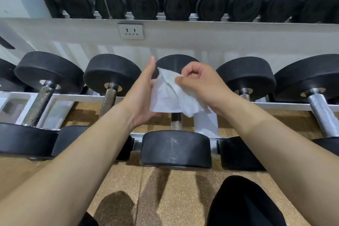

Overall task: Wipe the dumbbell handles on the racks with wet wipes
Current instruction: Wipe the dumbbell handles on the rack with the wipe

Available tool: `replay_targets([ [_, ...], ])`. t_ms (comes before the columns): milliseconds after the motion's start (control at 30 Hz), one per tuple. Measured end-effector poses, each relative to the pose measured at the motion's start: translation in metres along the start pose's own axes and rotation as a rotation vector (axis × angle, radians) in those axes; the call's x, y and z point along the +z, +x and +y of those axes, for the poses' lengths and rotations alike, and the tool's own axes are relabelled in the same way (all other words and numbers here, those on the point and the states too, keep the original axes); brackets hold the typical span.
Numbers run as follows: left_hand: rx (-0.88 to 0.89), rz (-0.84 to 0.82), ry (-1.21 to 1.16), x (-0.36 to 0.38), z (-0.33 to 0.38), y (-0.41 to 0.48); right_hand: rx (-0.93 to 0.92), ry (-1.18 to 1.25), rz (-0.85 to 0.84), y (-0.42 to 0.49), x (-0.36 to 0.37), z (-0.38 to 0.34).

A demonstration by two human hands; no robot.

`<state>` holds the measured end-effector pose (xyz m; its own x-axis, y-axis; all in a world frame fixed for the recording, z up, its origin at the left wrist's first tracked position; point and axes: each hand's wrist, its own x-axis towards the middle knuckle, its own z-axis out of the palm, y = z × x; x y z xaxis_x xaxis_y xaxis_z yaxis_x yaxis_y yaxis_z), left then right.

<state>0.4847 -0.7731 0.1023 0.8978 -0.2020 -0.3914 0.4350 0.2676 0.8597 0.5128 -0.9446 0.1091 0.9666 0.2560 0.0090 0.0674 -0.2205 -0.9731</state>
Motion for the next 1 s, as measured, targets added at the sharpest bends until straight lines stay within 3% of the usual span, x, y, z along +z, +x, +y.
replay_targets([
  [100,0.135,0.120,0.146,0.002,-0.004,0.000,0.013,-0.013,0.016,0.001,0.000,-0.004],
  [300,0.305,0.251,0.229,-0.010,0.004,-0.003,0.255,-0.017,-0.215,0.002,-0.025,0.008],
  [433,0.331,0.395,0.488,-0.016,-0.010,0.000,0.181,-0.025,0.051,0.003,-0.029,0.023],
  [533,0.264,0.380,0.593,-0.009,-0.029,0.000,-0.013,-0.077,0.100,-0.002,-0.015,0.024],
  [633,0.086,0.318,0.621,-0.009,-0.039,0.007,-0.158,-0.248,-0.020,-0.008,-0.002,0.024],
  [733,-0.133,0.286,0.294,-0.011,-0.040,0.011,-0.150,-0.546,-0.225,-0.008,-0.001,0.032],
  [833,-0.071,0.203,0.208,-0.012,-0.044,0.017,-0.066,-0.591,-0.276,-0.003,-0.003,0.044],
  [933,0.052,0.230,0.348,-0.014,-0.052,0.024,-0.094,-0.591,-0.344,0.007,-0.003,0.051],
  [1000,0.109,0.283,0.503,-0.017,-0.057,0.033,-0.104,-0.583,-0.284,0.013,-0.006,0.051],
])
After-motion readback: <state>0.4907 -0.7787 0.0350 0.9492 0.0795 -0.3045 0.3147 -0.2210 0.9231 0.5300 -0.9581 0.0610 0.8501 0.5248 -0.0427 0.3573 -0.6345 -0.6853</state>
